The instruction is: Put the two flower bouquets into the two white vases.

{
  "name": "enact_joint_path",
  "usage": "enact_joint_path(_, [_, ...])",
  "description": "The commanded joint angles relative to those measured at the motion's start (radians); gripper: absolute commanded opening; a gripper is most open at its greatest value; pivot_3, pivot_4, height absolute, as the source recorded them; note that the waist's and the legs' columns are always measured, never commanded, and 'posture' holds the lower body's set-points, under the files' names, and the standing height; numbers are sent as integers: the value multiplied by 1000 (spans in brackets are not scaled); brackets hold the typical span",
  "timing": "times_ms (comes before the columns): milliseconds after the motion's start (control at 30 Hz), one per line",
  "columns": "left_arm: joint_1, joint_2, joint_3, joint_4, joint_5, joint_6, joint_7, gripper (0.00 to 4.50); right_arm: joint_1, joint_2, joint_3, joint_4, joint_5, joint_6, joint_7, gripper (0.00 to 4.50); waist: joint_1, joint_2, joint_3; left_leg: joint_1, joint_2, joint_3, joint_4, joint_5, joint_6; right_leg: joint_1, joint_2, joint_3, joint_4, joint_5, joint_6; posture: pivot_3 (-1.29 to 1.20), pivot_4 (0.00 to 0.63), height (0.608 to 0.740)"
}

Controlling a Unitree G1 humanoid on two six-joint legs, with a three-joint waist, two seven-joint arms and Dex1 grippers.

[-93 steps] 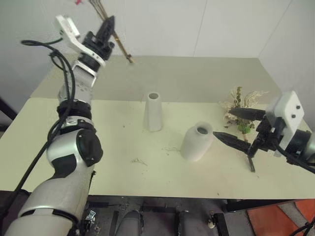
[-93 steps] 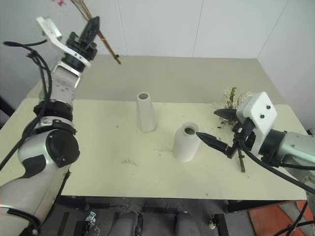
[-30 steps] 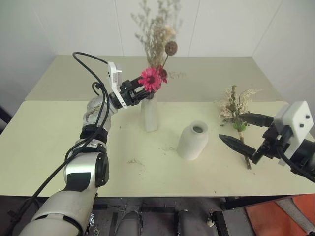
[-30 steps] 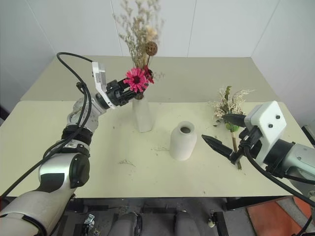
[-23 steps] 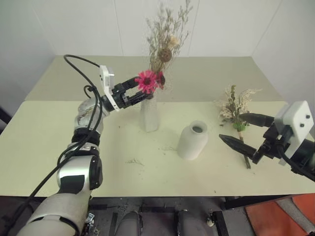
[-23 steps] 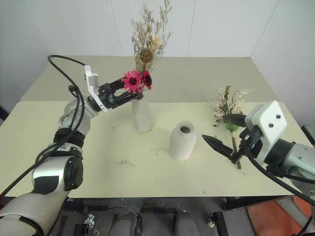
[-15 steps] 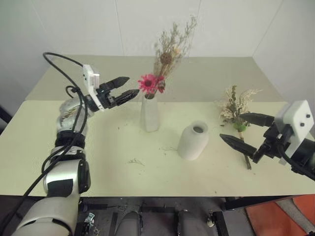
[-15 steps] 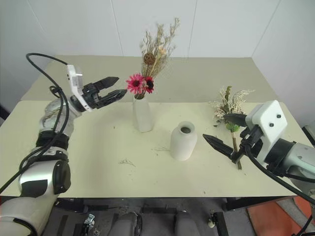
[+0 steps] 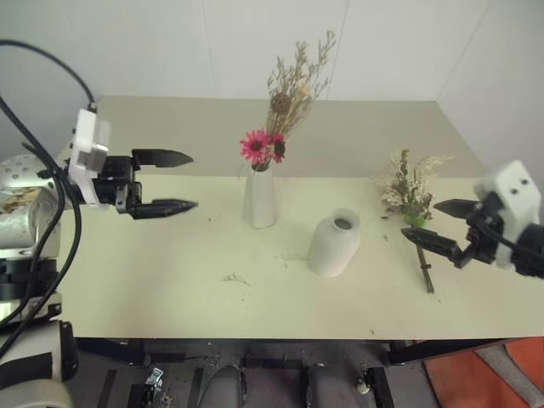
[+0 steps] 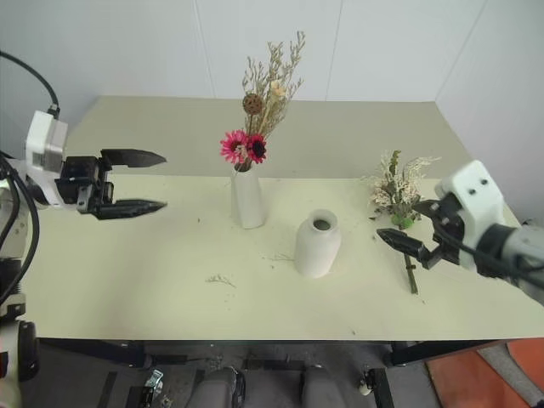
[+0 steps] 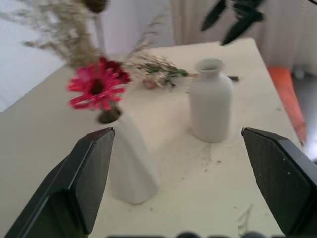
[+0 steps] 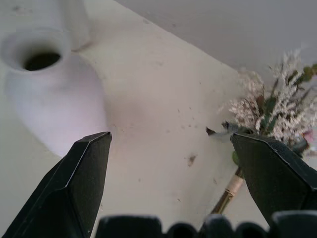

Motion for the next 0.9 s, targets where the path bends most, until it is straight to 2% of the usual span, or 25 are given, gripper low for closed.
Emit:
enact_joint_path(33, [-15, -8, -34, -109, -34, 30, 29, 4472, -144, 0, 165, 190, -98, 64, -27, 4500, -5, 0, 0, 0, 0, 1, 0, 0, 0, 0, 1, 1, 0, 0, 0, 0, 150, 740])
enact_joint_path(200, [-17, -31, -77, -180, -42, 33, 56, 4472, -363, 57, 365, 492, -240, 61, 0, 4500, -15, 0, 0, 0, 2, 4, 0, 0, 0, -4, 4, 7, 0, 1, -1, 0, 150, 740])
enact_joint_path(267, [-3, -40, -88, -185, -40, 33, 66, 4472, -443, 98, 414, 619, -294, 44, 7, 4500, -20, 0, 0, 0, 2, 6, -1, 0, 0, -5, 5, 9, 0, 1, -1, 0, 150, 740])
enact_joint_path(400, [36, -37, -95, -186, -23, 10, 78, 4472, -532, 145, 477, 745, -367, 18, 54, 4500, -24, 0, 0, -1, 2, 8, -2, 0, 0, -7, 5, 11, 0, 1, -1, 0, 150, 740])
enact_joint_path(500, [56, -32, -94, -190, -20, 2, 88, 4500, -576, 171, 496, 798, -399, 14, 89, 3908, -28, 0, 0, -1, 3, 9, -2, 0, 1, -7, 5, 12, 0, 1, -1, 0, 150, 740])
enact_joint_path(833, [99, -32, -86, -184, -17, -26, 109, 4500, -658, 238, 531, 920, -482, 15, 167, 501, -28, 0, 0, -1, 2, 9, -2, 0, 1, -7, 4, 12, 0, 1, -1, 0, 150, 740])
enact_joint_path(867, [105, -30, -84, -182, -17, -30, 108, 4500, -662, 243, 533, 934, -492, 13, 172, 225, -28, 0, 0, -1, 3, 9, -2, 0, 1, -7, 4, 12, 0, 1, -1, 0, 150, 740])
enact_joint_path(900, [109, -29, -82, -180, -16, -35, 108, 4500, -667, 247, 533, 948, -499, 11, 176, 191, -29, 0, 0, 0, 3, 9, -2, 0, 1, -7, 4, 12, 0, 1, -1, 0, 150, 740])
